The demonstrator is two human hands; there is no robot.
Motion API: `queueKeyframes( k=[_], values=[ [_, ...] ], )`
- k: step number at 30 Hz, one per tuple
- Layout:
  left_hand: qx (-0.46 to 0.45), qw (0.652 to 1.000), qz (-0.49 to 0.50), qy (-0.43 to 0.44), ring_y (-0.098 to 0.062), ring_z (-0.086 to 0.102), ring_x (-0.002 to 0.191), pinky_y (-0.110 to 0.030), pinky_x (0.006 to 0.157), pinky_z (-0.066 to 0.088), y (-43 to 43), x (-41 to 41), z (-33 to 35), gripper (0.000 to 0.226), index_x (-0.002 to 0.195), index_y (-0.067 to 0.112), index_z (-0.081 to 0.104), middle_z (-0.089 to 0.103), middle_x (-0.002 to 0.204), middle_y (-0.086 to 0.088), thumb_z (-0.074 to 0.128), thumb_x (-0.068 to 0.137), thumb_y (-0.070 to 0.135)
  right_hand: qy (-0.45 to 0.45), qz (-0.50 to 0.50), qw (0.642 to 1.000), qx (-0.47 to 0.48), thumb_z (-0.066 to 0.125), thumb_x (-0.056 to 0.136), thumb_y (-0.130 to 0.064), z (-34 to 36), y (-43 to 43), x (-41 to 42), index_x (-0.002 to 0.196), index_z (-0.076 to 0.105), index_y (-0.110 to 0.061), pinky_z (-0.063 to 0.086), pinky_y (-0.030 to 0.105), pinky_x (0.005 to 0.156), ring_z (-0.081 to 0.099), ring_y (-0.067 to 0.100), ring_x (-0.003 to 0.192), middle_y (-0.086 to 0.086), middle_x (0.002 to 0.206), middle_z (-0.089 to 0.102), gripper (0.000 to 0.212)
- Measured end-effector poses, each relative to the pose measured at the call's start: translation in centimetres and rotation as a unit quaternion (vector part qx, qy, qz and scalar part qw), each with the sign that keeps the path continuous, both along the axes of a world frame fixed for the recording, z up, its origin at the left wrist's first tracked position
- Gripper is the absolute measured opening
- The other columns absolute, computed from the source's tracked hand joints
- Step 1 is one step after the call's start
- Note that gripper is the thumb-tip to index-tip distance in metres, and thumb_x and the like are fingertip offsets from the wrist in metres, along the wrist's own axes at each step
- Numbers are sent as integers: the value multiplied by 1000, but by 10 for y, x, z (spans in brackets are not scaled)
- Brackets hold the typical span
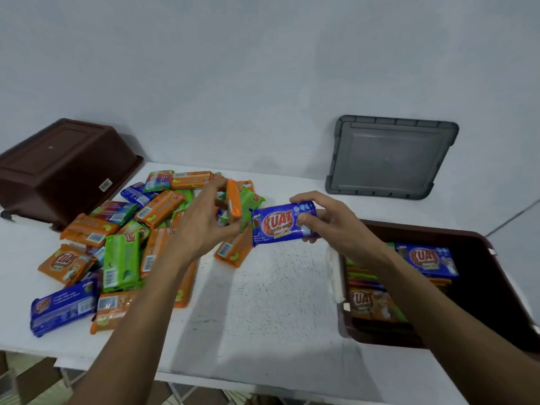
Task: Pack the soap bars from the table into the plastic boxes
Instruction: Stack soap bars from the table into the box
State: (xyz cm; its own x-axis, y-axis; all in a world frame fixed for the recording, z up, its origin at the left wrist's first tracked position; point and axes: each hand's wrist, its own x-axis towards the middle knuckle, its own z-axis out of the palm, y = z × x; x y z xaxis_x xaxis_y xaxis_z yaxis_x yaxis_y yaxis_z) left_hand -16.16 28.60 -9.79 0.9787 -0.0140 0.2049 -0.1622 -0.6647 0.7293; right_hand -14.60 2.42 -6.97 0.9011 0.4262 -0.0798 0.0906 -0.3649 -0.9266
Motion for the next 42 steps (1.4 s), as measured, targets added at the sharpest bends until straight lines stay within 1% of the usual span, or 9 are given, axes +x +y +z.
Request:
queueKeyframes(
  k=[2,6,8,11,16,21,32,36,42],
  values=[
    [-60,998,1,-2,12,53,96,-13,67,47,-16,-4,6,72,133,36,32,46,112,28,78,78,25,-10,-14,1000,19,56,96,-25,5,-17,-6,123,57,-24,57,24,65,68,16,88,-1,112,64,28],
    [-166,986,-11,14,-3,55,107,-20,74,55,-45,-9,11,77,129,48,28,44,124,16,78,78,18,8,-56,997,60,58,95,-22,12,-55,-15,123,58,-25,62,40,71,69,22,99,3,115,66,29],
    [-216,976,-16,22,-13,57,113,-28,83,56,-58,-10,10,73,129,41,33,46,132,6,77,78,13,15,-62,995,71,59,94,-21,15,-74,-20,122,59,-25,62,41,70,69,20,102,5,117,66,28],
    [-286,957,-22,36,-20,64,108,-37,86,57,-77,-11,11,67,127,30,37,56,126,-3,76,77,7,10,-53,996,67,59,93,-20,18,-102,-27,122,59,-24,62,38,71,70,20,101,7,115,67,30],
    [-365,929,-34,60,-21,67,103,-27,79,57,-116,-11,11,64,127,21,37,63,120,-7,72,78,1,31,-35,998,45,57,94,-18,18,-149,-38,127,54,-26,60,30,70,69,16,103,4,118,66,34],
    [-382,920,-41,79,-19,68,98,-25,79,54,-150,-12,0,62,127,20,37,69,109,-6,70,80,-2,49,-28,998,14,63,88,-21,13,-185,-49,128,54,-30,61,35,76,67,13,107,-4,118,65,42],
    [-420,900,-2,117,-24,65,107,-39,87,56,-186,-22,-28,63,128,24,37,64,119,-12,72,79,6,134,9,991,-8,66,88,-19,-13,-213,-58,128,55,-33,59,43,84,64,17,114,-3,127,60,44],
    [-415,903,10,110,-22,65,106,-38,87,56,-189,-23,-30,62,129,25,37,63,119,-10,71,81,5,176,54,983,-26,61,92,-15,-26,-202,-62,131,51,-31,57,40,89,60,11,118,-6,131,55,43],
    [-407,907,17,112,-21,64,108,-38,88,56,-190,-24,-30,65,131,26,36,62,122,-7,72,80,9,216,30,974,-67,60,93,-9,-46,-182,-60,128,51,-26,58,37,88,58,14,117,-1,133,52,40]
  ],
)
